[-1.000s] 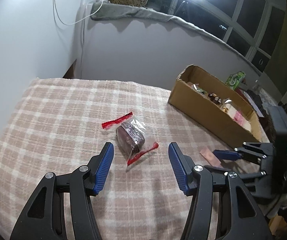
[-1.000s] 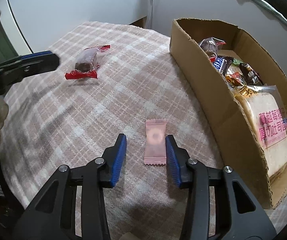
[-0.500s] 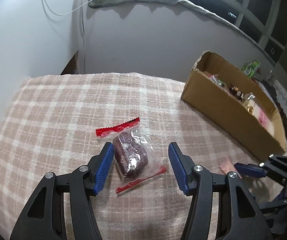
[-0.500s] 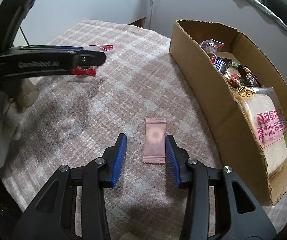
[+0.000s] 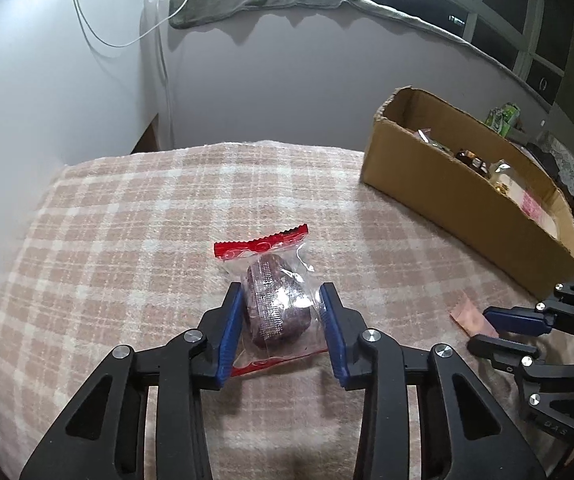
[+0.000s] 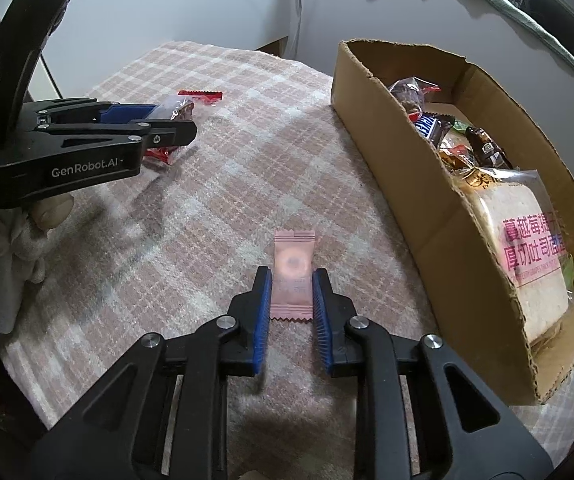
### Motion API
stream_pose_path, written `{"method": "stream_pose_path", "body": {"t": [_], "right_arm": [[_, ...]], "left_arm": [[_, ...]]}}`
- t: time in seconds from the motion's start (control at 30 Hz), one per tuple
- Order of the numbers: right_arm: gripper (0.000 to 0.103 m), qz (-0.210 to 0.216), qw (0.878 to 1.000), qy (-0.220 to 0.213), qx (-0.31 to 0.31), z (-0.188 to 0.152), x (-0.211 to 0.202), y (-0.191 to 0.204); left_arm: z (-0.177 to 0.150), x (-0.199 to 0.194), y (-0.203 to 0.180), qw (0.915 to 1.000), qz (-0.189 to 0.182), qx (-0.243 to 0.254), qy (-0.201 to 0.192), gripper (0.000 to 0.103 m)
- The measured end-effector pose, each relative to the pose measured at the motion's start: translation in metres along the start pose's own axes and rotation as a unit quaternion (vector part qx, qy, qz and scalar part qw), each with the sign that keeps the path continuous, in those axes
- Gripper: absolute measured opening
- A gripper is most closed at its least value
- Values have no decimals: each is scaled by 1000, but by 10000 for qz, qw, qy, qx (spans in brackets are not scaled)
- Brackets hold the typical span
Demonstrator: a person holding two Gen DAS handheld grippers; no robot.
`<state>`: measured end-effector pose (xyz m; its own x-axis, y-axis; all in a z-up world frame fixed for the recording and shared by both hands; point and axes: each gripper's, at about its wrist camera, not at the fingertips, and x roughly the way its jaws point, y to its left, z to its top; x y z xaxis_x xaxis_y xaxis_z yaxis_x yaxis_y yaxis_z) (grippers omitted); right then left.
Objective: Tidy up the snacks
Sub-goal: 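Carry the red bag and pink candy into the box and release both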
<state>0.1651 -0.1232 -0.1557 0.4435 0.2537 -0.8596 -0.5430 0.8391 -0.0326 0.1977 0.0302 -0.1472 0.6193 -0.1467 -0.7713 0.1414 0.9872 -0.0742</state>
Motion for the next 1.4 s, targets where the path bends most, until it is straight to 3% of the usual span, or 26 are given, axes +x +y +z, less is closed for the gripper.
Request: {"method": "stream_pose_path", "body": {"t": [0.5,0.9,1.4], "right_arm": [[21,1,9998,-149,92,-7,-18,2],[21,34,9983,-486,306,-15,-57,-10],[21,-129,9922,-1091,583,0,-112,-54]], "left_arm": [[-9,-42,-27,9989,-179,236,-353,35],[-9,-75,-58,9956,-401,527,-662,35],[31,-90,-89,9896,-813,568,-1044,35]]}}
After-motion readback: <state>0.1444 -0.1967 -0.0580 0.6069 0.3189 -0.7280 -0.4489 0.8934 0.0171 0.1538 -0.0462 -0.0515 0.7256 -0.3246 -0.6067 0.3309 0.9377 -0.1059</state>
